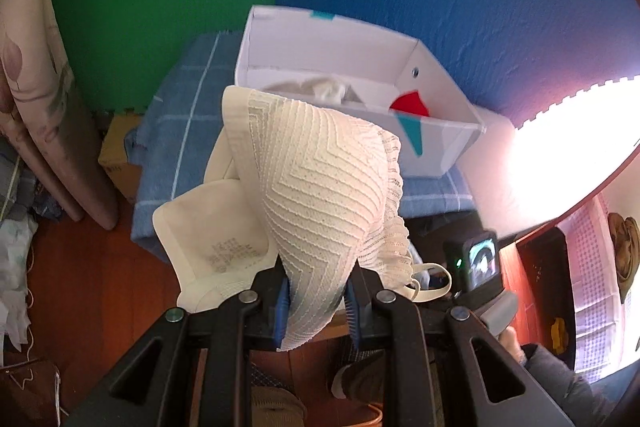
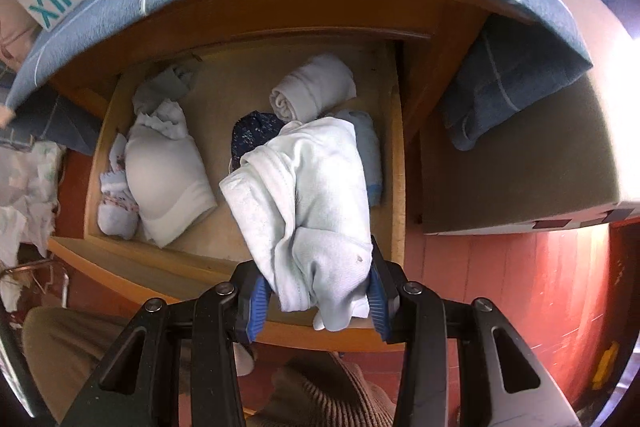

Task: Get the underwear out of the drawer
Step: 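Carry the beige bra with the left gripper into the white box and release, then carry the white underwear with the right gripper into the white box and release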

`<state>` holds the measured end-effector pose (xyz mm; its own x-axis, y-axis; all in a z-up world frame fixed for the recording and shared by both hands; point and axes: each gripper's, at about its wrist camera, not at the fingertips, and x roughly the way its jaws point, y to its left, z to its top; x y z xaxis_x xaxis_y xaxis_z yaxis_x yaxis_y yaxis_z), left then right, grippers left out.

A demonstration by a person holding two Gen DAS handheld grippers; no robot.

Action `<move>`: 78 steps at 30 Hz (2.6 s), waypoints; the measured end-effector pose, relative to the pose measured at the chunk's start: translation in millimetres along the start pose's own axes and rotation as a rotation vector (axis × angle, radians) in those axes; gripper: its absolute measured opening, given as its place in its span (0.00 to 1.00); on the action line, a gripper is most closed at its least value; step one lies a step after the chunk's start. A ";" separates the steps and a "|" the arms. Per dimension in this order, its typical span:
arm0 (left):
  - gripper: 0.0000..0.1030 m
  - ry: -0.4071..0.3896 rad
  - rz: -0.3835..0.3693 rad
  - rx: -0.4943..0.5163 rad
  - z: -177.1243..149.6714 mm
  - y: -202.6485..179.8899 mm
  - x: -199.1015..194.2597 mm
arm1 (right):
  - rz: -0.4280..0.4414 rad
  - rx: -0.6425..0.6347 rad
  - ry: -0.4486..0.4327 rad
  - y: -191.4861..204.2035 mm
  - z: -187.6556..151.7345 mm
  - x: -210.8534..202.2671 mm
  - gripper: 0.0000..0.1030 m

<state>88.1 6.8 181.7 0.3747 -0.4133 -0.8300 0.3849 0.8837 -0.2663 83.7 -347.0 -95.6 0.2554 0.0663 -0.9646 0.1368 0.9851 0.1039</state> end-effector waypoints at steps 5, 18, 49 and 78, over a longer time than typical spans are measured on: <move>0.22 -0.061 -0.008 0.001 29.5 -6.1 -28.9 | -0.018 -0.017 0.003 1.4 -0.5 1.0 0.37; 0.22 -0.244 0.013 0.050 130.6 -37.9 -70.7 | 0.001 -0.003 0.011 -0.3 -0.2 2.2 0.37; 0.52 -0.010 0.162 0.013 141.5 -20.1 127.3 | 0.034 0.011 0.056 1.0 0.5 8.9 0.38; 0.60 -0.072 0.368 0.101 -6.5 8.2 45.0 | 0.023 -0.017 -0.081 -0.1 16.2 -61.1 0.38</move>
<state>102.7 -3.2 139.0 0.5605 -0.0904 -0.8232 0.2938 0.9511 0.0956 83.6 -353.7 -32.8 0.3347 0.0769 -0.9392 0.1140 0.9860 0.1213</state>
